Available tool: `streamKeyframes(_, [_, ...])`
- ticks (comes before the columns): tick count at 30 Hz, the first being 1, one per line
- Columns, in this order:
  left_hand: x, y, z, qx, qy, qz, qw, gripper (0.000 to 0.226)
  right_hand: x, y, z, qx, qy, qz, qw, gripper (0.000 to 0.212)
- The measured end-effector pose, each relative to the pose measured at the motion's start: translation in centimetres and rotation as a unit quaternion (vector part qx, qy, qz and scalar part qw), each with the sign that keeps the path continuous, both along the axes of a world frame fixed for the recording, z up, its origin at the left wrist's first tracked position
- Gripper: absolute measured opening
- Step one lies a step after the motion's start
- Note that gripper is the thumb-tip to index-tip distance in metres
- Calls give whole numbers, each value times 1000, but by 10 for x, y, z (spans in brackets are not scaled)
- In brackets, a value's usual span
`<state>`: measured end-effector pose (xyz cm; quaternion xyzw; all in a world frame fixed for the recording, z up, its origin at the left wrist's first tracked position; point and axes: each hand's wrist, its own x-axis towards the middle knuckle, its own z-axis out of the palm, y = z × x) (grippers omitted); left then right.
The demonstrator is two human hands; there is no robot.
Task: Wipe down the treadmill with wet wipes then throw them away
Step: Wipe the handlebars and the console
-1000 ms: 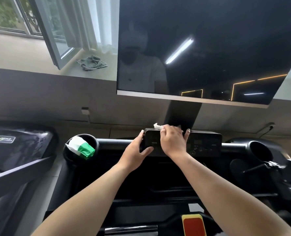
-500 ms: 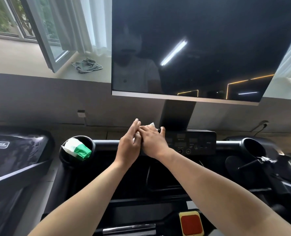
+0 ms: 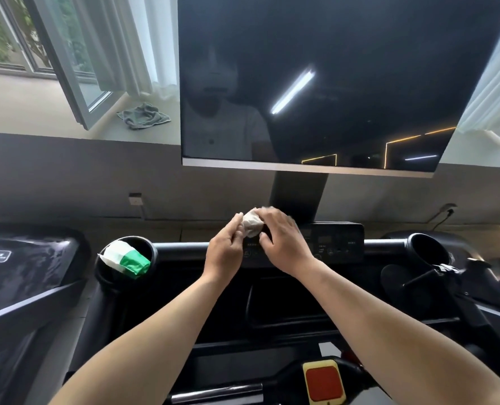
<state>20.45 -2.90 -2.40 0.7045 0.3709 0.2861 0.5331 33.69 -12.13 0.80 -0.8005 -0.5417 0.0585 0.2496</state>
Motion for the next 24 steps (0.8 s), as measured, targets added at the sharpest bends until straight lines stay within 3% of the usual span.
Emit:
streamKeyframes(2, [-1, 0, -2, 1, 8, 1, 1000, 40, -1, -7, -11, -36, -22, -24, 999, 53])
streamKeyframes(12, [-18, -51, -21, -53, 31, 49, 997, 49, -10, -5, -14, -26, -21, -51, 998, 51])
streamKeyframes(20, [6, -26, -2, 38, 58, 13, 998, 59, -5, -5, -8, -35, -16, -38, 999, 55])
streamKeyframes(24, [18, -13, 0, 106, 113, -8, 988, 63, 3, -7, -8, -38, -10, -18, 999, 55])
